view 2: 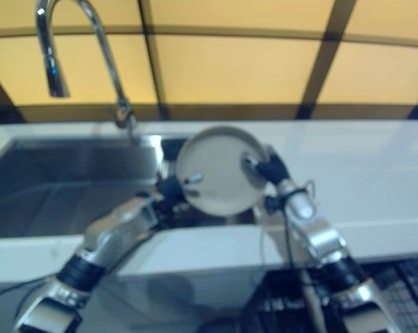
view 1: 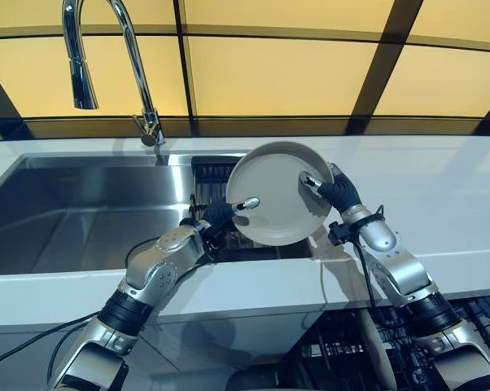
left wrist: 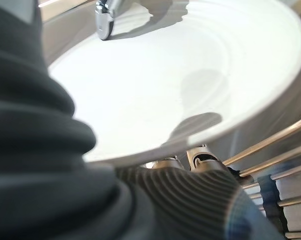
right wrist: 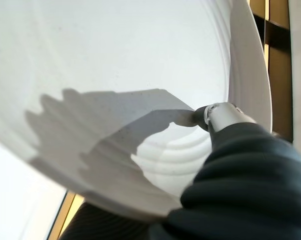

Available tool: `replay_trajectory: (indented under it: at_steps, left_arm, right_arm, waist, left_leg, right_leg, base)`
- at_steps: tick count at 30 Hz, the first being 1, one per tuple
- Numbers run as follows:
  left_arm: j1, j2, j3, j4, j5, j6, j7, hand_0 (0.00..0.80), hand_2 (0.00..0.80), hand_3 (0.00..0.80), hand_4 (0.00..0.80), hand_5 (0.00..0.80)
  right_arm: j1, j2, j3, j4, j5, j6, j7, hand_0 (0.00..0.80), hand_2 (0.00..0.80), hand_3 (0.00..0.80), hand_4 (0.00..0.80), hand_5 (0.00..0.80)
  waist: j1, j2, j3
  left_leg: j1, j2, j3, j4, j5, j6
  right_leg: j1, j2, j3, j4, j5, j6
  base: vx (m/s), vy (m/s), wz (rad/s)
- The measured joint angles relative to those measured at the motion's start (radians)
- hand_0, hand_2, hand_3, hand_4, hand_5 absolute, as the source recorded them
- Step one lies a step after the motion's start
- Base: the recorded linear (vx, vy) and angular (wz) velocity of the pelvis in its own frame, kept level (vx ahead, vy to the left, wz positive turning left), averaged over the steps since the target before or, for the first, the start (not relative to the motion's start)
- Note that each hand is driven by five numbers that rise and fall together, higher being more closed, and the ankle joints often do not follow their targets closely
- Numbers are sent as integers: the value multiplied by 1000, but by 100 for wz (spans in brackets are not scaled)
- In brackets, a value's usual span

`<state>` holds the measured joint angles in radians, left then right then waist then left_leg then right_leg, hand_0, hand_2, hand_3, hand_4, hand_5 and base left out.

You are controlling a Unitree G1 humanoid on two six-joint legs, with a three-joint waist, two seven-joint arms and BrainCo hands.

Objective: Take plates into dishwasher

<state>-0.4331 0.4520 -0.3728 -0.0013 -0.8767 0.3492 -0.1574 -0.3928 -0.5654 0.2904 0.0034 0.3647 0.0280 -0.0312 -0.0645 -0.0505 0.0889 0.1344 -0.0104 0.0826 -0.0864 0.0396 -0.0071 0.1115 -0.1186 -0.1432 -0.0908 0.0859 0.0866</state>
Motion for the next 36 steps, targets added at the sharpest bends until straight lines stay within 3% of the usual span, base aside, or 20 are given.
replay_trajectory:
  at_steps: [1,26,27,28,29,36]
  left_arm:
    - [0,1,0,0,0,0,0,800,800,800,800,800]
    - [0,4,5,0,35,-1,2,800,800,800,800,800]
    - [0,4,5,0,35,-1,2,800,800,800,800,800]
    - [0,4,6,0,35,-1,2,800,800,800,800,800]
    - [0,3,6,0,35,-1,2,800,800,800,800,800]
    - [0,-2,6,0,35,-4,8,800,800,800,800,800]
  right_arm:
    - [0,0,0,-1,0,0,0,800,800,800,800,800]
    - [-1,-1,22,-11,-21,16,-2,800,800,800,800,800]
    - [-1,-1,22,-11,-21,16,-2,643,643,643,643,643]
    - [-1,-1,22,-12,-21,16,-4,430,430,430,430,430]
    - [-1,-1,22,-12,-21,17,-8,0,0,0,0,0]
    - [-1,0,22,-26,-21,17,-32,0,0,0,0,0]
  waist:
    - [1,0,0]
    - [1,5,3]
    - [1,5,3]
    - [1,5,3]
    - [2,5,3]
    - [2,6,3]
  left_leg:
    - [0,0,0,0,0,0]
    - [1,0,0,-3,0,0]
    - [1,0,1,-3,0,0]
    - [1,0,1,-3,0,0]
    - [1,0,1,-3,0,0]
    - [3,0,1,-3,0,0]
  right_leg:
    - [0,0,0,0,0,0]
    - [0,0,4,0,0,0]
    - [0,0,4,0,0,0]
    - [0,0,4,0,0,0]
    - [0,0,4,0,0,0]
    - [2,0,4,0,0,0]
  base:
    - [0,0,0]
    - [0,0,0]
    - [0,0,0]
    - [0,0,0]
    - [0,0,0]
    - [0,0,0]
